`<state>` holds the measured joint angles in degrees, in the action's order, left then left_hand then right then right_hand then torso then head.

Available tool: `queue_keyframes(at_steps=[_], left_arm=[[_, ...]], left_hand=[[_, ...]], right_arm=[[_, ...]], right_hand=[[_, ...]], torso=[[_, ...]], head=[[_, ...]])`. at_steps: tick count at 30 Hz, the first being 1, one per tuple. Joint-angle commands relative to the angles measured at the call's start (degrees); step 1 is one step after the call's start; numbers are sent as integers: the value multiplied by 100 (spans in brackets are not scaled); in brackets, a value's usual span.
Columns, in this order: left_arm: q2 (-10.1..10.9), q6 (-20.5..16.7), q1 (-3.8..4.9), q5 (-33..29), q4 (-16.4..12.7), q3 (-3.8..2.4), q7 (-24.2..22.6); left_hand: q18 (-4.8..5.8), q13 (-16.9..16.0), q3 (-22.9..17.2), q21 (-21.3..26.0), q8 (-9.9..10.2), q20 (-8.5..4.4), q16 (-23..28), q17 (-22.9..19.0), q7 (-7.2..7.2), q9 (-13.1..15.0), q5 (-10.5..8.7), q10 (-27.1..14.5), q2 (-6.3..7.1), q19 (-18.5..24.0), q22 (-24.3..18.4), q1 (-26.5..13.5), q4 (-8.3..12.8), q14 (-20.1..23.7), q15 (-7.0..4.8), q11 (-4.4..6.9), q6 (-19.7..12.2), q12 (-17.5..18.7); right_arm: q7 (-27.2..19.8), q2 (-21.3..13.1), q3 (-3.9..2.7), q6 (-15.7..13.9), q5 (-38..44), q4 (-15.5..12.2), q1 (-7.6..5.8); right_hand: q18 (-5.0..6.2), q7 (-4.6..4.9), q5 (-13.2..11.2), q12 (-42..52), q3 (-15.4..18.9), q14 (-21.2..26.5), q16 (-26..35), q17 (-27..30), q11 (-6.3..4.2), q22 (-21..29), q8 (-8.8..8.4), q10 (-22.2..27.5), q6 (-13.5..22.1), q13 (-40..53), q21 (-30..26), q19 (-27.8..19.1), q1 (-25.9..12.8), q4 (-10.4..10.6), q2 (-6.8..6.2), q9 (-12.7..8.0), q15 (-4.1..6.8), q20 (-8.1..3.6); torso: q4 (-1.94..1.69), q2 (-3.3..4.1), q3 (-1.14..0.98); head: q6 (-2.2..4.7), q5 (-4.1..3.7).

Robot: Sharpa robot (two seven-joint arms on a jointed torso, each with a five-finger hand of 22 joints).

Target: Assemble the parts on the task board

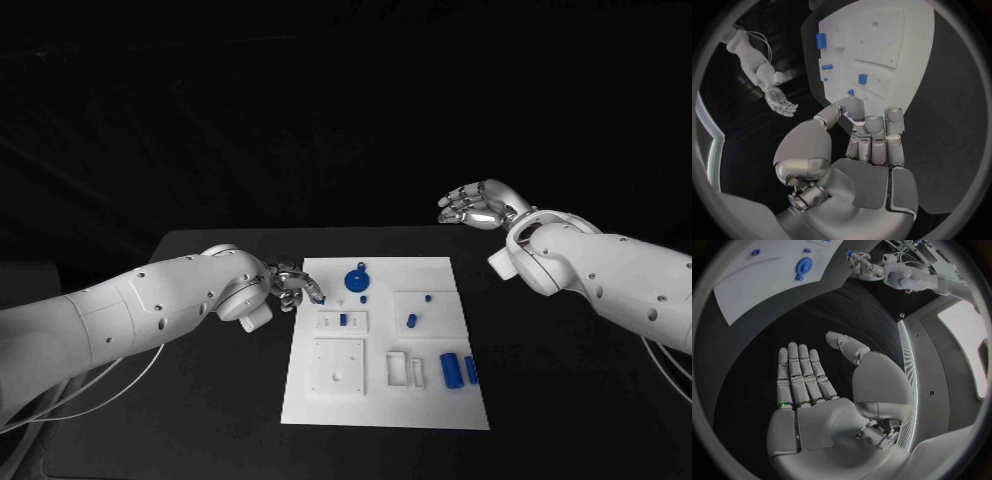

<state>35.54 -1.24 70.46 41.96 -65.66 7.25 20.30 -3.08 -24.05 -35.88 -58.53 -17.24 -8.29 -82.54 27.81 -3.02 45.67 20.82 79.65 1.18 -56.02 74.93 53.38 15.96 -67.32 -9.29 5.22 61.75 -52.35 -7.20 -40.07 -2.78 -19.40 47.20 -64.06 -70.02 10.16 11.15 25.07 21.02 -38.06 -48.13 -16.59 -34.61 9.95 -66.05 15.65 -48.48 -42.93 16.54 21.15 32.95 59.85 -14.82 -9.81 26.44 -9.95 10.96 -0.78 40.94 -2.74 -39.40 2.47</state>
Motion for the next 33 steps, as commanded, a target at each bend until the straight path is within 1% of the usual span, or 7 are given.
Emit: queue_keyframes(at_steps=[1, 6, 10, 15, 19, 26, 33], left_arm=[[-124, 91, 19, 884, 99, 10, 461], [-339, 72, 21, 1163, 288, 60, 505], [-457, 91, 19, 1246, 345, 117, 515], [-553, 92, 13, 1304, 410, 227, 496], [-608, 96, -7, 1276, 441, 313, 471], [-592, 45, -82, 1439, 342, 325, 454], [-619, -27, -113, 1439, 388, 324, 424]], left_hand=[[45, 8, -55, -26, -13, -728, 8, -7, 172, 71, 59, 51, -83, -43, 64, 112, 14, -123, -185, -8, 225, 16], [44, 18, -61, -35, -9, -729, 13, -11, 182, 71, 189, 82, -81, -58, 66, 60, 23, -154, -191, 0, 276, 32], [41, 18, -64, -41, -7, -732, 8, -9, 192, 74, 302, 99, -80, -66, 68, 21, 36, -172, -198, 9, 311, 33], [37, 14, -70, -52, -40, -733, -2, -1, 227, 92, 725, 104, -52, -68, 75, -66, 56, -185, -225, 43, 429, 33], [36, 11, -60, -57, -50, -734, -5, 2, 235, 98, 759, 108, -47, -72, 76, -93, 54, -191, -230, 49, 461, 30], [34, 9, -58, -60, -57, -736, -5, 2, 242, 103, 788, 107, -57, -77, 76, -115, 53, -192, -236, 56, 487, 29], [31, 7, -62, -61, -57, -737, -4, 3, 246, 104, 819, 106, -52, -80, 76, -122, 56, -194, -240, 60, 497, 28]], right_arm=[[-413, 45, -8, 157, -524, 182, -32], [-566, 131, -10, 251, -644, 499, -68], [-538, 181, -10, 219, -683, 621, -84], [-597, 230, -10, 224, -744, 703, -85], [-606, 262, -10, 466, -820, 823, -92], [-625, 293, -10, 746, -800, 875, -93], [-623, 311, -10, 696, -794, 870, -93]], right_hand=[[-60, 140, 73, -76, 89, 65, 63, 143, 19, 46, 37, -33, 23, -173, -123, -126, -9, -20, 99, -19, 1, 35], [-200, 86, 173, -296, 270, 137, 168, 418, 1, 61, 71, -96, 27, -543, -454, -617, -26, -67, 171, -60, -8, 122], [-346, 37, 368, -688, 494, 335, 313, 552, 166, -54, 1, 23, 206, -803, -594, -998, -129, -52, 164, -110, -83, 155], [-545, 217, 471, -1139, 650, 513, 434, 698, 301, -441, -24, 1, 408, -1077, -616, -1433, -86, 85, 31, -140, -251, 154], [-596, 177, 501, -1350, 687, 693, 515, 765, 259, -606, -34, 71, 512, -1195, -617, -1535, -73, 170, -24, -158, -244, 151], [103, 207, 687, -1361, 783, -24, 73, 645, 204, -90, 109, -472, 517, -1196, -557, 267, -351, 104, 281, -102, -81, 52], [264, 216, 665, -1568, 850, -105, 116, 773, 213, 380, 170, -578, 445, -1265, -955, 634, -421, -44, 355, -123, -50, 158]], torso=[[4, 5, 5], [5, 6, 3], [8, 12, 12], [17, 20, 19], [18, 15, 15], [10, 14, 18], [9, 12, 11]], head=[[-20, 21], [-39, 38], [-46, 32], [-60, 29], [-73, 27], [-83, 8], [-78, 6]])
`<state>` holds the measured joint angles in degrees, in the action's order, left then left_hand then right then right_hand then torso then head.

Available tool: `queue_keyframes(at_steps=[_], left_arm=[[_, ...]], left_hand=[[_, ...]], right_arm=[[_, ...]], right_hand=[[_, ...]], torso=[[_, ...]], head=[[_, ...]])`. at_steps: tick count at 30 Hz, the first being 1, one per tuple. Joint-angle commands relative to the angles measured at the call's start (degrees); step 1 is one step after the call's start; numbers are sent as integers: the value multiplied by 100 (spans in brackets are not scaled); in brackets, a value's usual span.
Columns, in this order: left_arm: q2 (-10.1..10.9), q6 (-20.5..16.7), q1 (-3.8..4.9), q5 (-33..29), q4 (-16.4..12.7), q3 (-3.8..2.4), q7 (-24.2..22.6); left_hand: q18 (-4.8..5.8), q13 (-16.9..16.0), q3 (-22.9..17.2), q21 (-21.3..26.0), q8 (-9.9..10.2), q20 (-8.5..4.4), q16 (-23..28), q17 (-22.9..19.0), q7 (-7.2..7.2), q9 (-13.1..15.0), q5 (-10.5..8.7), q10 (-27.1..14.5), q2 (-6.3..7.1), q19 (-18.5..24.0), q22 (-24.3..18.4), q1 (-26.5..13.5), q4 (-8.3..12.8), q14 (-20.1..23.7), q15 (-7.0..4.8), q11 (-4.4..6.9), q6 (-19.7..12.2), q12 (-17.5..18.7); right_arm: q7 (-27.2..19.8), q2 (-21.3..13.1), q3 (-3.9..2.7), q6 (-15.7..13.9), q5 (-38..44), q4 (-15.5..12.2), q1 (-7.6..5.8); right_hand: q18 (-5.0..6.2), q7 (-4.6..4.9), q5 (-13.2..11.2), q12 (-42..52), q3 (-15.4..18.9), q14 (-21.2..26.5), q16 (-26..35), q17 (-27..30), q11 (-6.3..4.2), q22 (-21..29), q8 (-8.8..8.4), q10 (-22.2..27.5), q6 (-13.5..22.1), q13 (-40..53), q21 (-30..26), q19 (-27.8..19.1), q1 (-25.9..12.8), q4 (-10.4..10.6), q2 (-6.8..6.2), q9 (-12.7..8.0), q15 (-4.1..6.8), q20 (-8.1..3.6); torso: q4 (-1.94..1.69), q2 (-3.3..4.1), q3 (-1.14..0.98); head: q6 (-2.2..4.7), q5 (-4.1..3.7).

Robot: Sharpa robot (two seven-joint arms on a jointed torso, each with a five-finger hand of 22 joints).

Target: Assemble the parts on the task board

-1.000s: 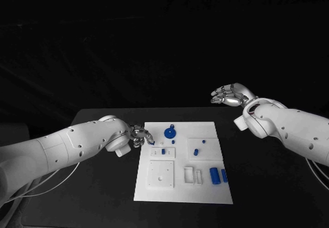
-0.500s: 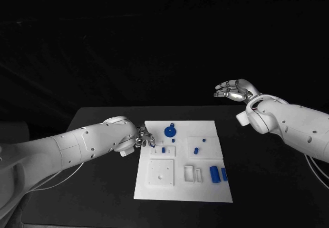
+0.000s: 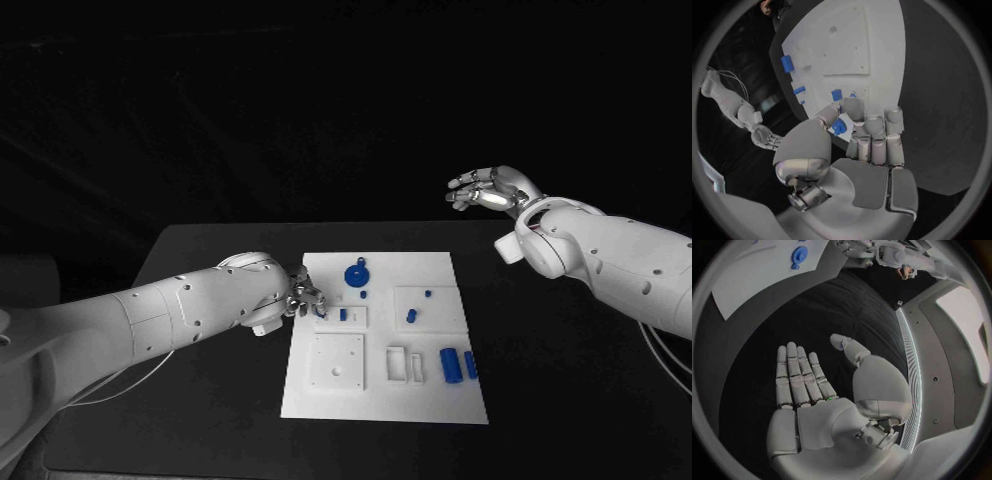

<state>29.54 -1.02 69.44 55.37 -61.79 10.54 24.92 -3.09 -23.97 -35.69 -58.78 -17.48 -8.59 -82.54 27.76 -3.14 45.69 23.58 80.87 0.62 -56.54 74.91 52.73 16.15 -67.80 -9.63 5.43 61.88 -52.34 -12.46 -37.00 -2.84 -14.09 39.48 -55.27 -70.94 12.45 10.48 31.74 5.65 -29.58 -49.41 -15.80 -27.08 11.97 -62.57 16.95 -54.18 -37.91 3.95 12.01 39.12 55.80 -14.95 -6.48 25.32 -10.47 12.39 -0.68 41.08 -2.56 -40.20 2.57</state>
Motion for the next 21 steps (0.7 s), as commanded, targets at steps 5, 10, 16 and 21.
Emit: queue_keyframes(at_steps=[5, 10, 16, 21], left_arm=[[-62, -28, -39, 95, 38, -5, -38], [-91, -65, -65, 92, 112, -5, -55], [-151, -39, -83, 51, 201, -6, -70], [-189, -60, -112, 34, 251, -6, -80]], left_hand=[[30, -1, -82, -37, -34, -708, -4, 7, 259, 102, 551, -16, 6, -28, 79, -58, 38, -146, -207, 41, 487, 27], [30, -1, -82, -37, -35, -708, -4, 7, 260, 102, 554, -16, 7, -29, 79, -60, 38, -146, -208, 41, 490, 27], [31, -3, -78, -38, -36, -707, -5, 8, 262, 103, 548, -14, -6, -32, 78, -78, 30, -148, -210, 43, 499, 25], [31, -7, -72, -39, -37, -707, -7, 10, 266, 105, 525, -11, -25, -35, 77, -103, 25, -152, -213, 47, 511, 20]], right_arm=[[-91, 15, -3, 134, -22, -6, -2], [-92, 13, -3, 137, -16, -30, -2], [-91, 21, -3, 149, 9, -49, -2], [-91, 21, -3, 154, 30, -79, -2]], right_hand=[[31, 276, -12, -93, 11, 71, 76, 56, 29, 67, 35, 17, -50, -10, -117, -10, 1, -41, 13, -27, -3, 31], [22, 275, -17, -134, 19, 110, 105, 83, 44, 79, 30, 36, -41, -10, -166, -42, 16, -46, -2, -38, -16, 41], [18, 273, -19, -149, 22, 125, 116, 94, 49, 80, 27, 41, -34, -9, -186, -56, 26, -47, -5, -44, -26, 44], [16, 274, -20, -156, 22, 133, 122, 101, 51, 79, 28, 42, -35, -8, -197, -63, 36, -48, -3, -47, -34, 45]], torso=[[0, -2, -1], [3, 1, -8], [4, 0, -9], [3, 1, -10]], head=[[-7, -1], [-16, -7], [-25, -8], [-27, -21]])
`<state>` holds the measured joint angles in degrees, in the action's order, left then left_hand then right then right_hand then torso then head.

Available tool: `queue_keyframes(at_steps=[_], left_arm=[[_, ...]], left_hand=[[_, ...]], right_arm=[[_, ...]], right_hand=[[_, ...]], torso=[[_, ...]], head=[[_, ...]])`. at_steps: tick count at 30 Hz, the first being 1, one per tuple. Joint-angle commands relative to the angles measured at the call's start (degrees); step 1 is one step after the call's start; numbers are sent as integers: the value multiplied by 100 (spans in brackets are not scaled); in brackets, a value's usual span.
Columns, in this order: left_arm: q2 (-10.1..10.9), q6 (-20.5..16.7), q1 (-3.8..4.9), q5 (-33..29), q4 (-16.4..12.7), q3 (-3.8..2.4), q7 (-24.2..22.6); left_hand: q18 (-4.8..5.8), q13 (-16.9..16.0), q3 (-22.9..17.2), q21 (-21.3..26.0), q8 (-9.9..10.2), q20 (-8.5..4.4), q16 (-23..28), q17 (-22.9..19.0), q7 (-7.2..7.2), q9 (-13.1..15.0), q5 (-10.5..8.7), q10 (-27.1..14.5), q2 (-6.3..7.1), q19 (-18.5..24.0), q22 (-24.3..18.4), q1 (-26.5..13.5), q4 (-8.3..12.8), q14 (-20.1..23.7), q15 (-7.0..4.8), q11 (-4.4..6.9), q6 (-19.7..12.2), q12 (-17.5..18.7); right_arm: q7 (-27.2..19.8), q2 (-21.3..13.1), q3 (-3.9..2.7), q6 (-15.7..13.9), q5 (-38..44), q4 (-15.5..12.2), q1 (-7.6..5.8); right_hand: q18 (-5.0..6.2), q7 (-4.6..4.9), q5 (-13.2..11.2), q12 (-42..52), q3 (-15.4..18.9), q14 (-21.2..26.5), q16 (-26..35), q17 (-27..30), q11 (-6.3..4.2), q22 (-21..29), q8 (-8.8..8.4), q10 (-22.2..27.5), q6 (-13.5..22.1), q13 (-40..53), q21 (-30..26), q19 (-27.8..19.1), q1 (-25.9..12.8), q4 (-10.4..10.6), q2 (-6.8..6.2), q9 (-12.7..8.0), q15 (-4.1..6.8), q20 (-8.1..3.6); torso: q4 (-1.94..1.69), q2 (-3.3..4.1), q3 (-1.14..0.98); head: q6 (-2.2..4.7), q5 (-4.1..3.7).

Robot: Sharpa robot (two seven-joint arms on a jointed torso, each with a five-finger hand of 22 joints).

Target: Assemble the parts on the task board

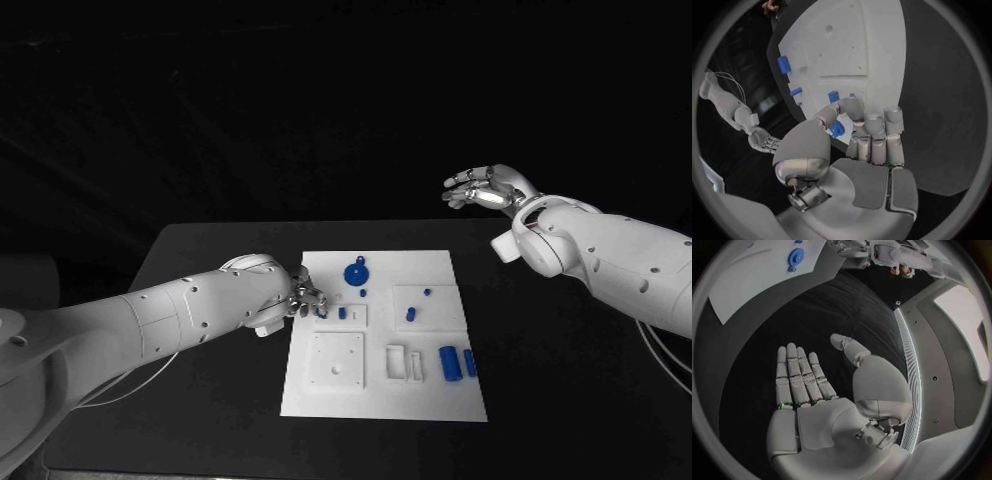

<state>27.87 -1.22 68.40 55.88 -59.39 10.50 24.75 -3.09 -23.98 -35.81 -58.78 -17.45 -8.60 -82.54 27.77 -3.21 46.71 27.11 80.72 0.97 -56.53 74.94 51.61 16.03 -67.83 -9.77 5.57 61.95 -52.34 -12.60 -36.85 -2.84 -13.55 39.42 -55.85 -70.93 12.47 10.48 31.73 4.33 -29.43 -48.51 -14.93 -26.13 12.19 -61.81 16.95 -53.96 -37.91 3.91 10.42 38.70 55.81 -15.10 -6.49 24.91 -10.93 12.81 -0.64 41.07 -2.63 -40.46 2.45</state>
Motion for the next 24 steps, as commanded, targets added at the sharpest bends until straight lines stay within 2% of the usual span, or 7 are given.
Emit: queue_keyframes(at_steps=[1, 5, 8, 11, 15, 24], left_arm=[[-37, -33, -18, -18, 25, -2, -65], [-49, -47, -45, -27, 33, -4, -71], [-44, -70, -56, -14, 29, -5, -81], [-51, -77, -57, -3, 55, -5, -89], [-64, -69, -57, -5, 91, -5, -100], [-84, -101, -66, -15, 94, -6, -128]], left_hand=[[31, -6, -59, -39, -39, -706, -8, 10, 273, 3, 169, 4, -61, -36, 74, 7, 37, -149, -200, 33, 504, 20], [30, -7, -59, -39, -38, -706, -7, 10, 273, 3, 160, 3, -66, -37, 73, 2, 37, -149, -201, 33, 504, 20], [26, -5, -66, -38, -28, -709, 0, 8, 274, 1, 105, -5, -86, -39, 71, -4, 42, -145, -204, 35, 498, 25], [25, -5, -69, -38, -27, -709, 1, 7, 275, 1, 95, -7, -91, -40, 71, -4, 43, -145, -205, 35, 497, 26], [25, -5, -69, -38, -26, -709, 1, 7, 274, 2, 89, -7, -93, -40, 71, -6, 43, -145, -205, 36, 498, 26], [24, -6, -71, -37, -23, -709, 3, 7, 275, 2, 68, -8, -100, -41, 70, -11, 42, -145, -206, 36, 498, 27]], right_arm=[[-75, 6, -3, 103, 39, -24, -2], [-84, 13, -3, 101, 40, -25, -1], [-87, 12, -3, 101, 40, -17, -1], [-91, 16, -3, 97, 40, -11, -1], [-104, 17, -3, 89, 34, -10, -1], [-101, 32, -3, 95, 34, 2, 0]], right_hand=[[13, 273, -20, -26, 6, 46, 37, 9, 29, 2, 28, 21, -37, -4, -41, -23, 39, -35, -2, -7, 10, 4], [12, 271, -19, -30, 5, 51, 41, 14, 30, 0, 29, 20, -38, -3, -47, -27, 47, -38, -2, -8, 6, 4], [11, 272, -19, -31, 5, 52, 42, 16, 30, -1, 28, 18, -35, -2, -50, -28, 49, -36, 1, -10, 3, 5], [11, 272, -19, -31, 4, 53, 43, 17, 30, -2, 27, 17, -34, -2, -52, -28, 51, -35, 3, -11, 2, 6], [9, 271, -19, -33, 5, 56, 46, 20, 30, -3, 27, 16, -35, -2, -56, -31, 52, -35, 4, -12, 1, 7], [6, 267, -19, -38, 5, 65, 52, 28, 31, -6, 30, 16, -38, -1, -68, -41, 64, -38, 5, -15, -1, 8]], torso=[[1, 1, -1], [-1, -1, -2], [-2, 0, 0], [-4, -1, 3], [0, -5, -6], [-8, -3, 1]], head=[[-1, -5], [11, -12], [27, -54], [31, -51], [31, -39], [27, -26]])
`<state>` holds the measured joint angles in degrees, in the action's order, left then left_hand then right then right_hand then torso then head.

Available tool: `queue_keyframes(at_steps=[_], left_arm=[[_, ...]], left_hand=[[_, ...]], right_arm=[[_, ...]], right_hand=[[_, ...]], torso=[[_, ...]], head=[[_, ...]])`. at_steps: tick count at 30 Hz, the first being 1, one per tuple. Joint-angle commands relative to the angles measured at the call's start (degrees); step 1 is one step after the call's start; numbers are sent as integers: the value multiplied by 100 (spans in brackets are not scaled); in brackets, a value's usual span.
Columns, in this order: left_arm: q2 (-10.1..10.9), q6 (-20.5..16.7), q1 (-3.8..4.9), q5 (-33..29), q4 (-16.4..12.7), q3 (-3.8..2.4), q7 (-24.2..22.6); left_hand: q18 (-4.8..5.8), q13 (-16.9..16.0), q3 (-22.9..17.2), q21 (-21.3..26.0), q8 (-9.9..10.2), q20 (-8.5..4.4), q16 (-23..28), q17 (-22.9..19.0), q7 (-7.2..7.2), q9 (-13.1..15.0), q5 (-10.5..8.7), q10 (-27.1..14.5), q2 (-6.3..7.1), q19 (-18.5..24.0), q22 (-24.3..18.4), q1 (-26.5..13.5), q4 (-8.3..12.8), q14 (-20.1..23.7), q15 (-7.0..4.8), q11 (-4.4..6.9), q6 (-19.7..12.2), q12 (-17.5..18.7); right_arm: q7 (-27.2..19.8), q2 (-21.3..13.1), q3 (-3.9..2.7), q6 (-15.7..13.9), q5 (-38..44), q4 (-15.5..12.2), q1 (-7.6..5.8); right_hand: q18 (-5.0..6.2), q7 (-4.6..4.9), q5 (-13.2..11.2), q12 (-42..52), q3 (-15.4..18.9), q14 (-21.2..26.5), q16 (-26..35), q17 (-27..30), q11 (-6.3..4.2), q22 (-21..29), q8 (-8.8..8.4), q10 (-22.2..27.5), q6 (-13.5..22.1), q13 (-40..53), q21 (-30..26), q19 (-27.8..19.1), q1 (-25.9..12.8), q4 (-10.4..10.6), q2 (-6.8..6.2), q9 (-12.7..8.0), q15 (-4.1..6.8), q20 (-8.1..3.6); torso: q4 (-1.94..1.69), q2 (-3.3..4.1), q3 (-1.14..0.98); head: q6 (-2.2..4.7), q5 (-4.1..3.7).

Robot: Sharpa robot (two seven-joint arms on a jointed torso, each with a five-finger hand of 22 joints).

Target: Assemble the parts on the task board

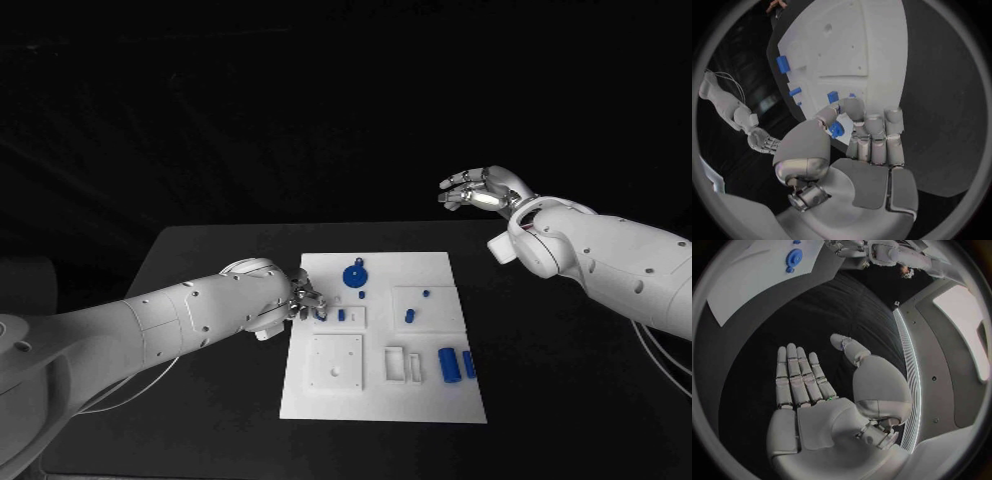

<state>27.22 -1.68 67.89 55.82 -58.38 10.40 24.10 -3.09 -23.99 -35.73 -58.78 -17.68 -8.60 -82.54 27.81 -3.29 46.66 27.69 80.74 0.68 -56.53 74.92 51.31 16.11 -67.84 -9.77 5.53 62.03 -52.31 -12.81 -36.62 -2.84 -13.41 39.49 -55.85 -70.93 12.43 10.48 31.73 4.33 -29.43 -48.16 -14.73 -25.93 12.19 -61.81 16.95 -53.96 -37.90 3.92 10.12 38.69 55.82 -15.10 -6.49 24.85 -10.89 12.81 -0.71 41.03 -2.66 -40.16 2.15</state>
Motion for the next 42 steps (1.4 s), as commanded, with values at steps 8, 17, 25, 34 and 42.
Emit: queue_keyframes(at_steps=[8, 17, 25, 34, 42], left_arm=[[-31, -48, -15, -96, 19, 3, -70], [-82, -28, -19, -187, 67, 3, -83], [-91, 11, -23, -194, 89, 3, -92], [-97, 182, -23, -195, 118, 4, -45], [-101, 339, -23, -195, 136, 4, 32]], left_hand=[[24, -5, -82, -37, 1, -709, 4, 3, 283, 7, 3, -12, -76, -42, 72, 17, 35, -146, -206, 41, 490, 26], [23, -5, -84, -36, 2, -709, 5, 3, 284, 7, -2, -12, -80, -42, 71, 14, 35, -146, -207, 42, 491, 26], [23, -5, -85, -36, 5, -708, 7, 3, 283, 7, -21, -13, -88, -42, 71, 7, 34, -146, -207, 42, 490, 27], [22, -6, -91, -34, 8, -708, 9, 3, 283, 8, -7, -13, -85, -38, 71, 5, 40, -145, -207, 42, 490, 27], [20, -10, -108, -36, 12, -708, 5, 8, 285, 11, 77, -9, -72, -33, 74, 10, 48, -147, -207, 43, 497, 24]], right_arm=[[-80, 23, -3, 86, 27, 20, 0], [-78, 44, -3, 98, 27, 29, 1], [-75, 44, -3, 106, 28, 35, 2], [-77, 46, -3, 110, 28, 38, 2], [-73, 47, -3, 114, 30, 39, 3]], right_hand=[[9, 265, -19, -40, 5, 32, 35, 10, 31, -7, 30, 16, -39, -2, -43, -44, 66, -39, 6, -11, -6, 9], [8, 259, -20, -42, 6, 34, 37, 14, 32, -10, 31, 16, -40, -2, -49, -48, 73, -41, 8, -13, -9, 9], [7, 252, -22, -44, 5, 36, 39, 18, 32, -13, 32, 16, -41, -1, -55, -50, 80, -44, 11, -15, -12, 9], [5, 245, -24, -46, 7, 39, 41, 22, 33, -16, 33, 17, -43, -2, -61, -54, 85, -45, 13, -16, -15, 10], [3, 241, -26, -48, 8, 42, 44, 26, 34, -19, 35, 18, -45, -2, -67, -59, 88, -47, 13, -18, -18, 11]], torso=[[2, 0, 4], [5, 5, 4], [1, -2, 2], [-2, 0, 4], [2, 1, 2]], head=[[-8, 8], [-12, 6], [-24, 1], [-31, -2], [-43, 7]])
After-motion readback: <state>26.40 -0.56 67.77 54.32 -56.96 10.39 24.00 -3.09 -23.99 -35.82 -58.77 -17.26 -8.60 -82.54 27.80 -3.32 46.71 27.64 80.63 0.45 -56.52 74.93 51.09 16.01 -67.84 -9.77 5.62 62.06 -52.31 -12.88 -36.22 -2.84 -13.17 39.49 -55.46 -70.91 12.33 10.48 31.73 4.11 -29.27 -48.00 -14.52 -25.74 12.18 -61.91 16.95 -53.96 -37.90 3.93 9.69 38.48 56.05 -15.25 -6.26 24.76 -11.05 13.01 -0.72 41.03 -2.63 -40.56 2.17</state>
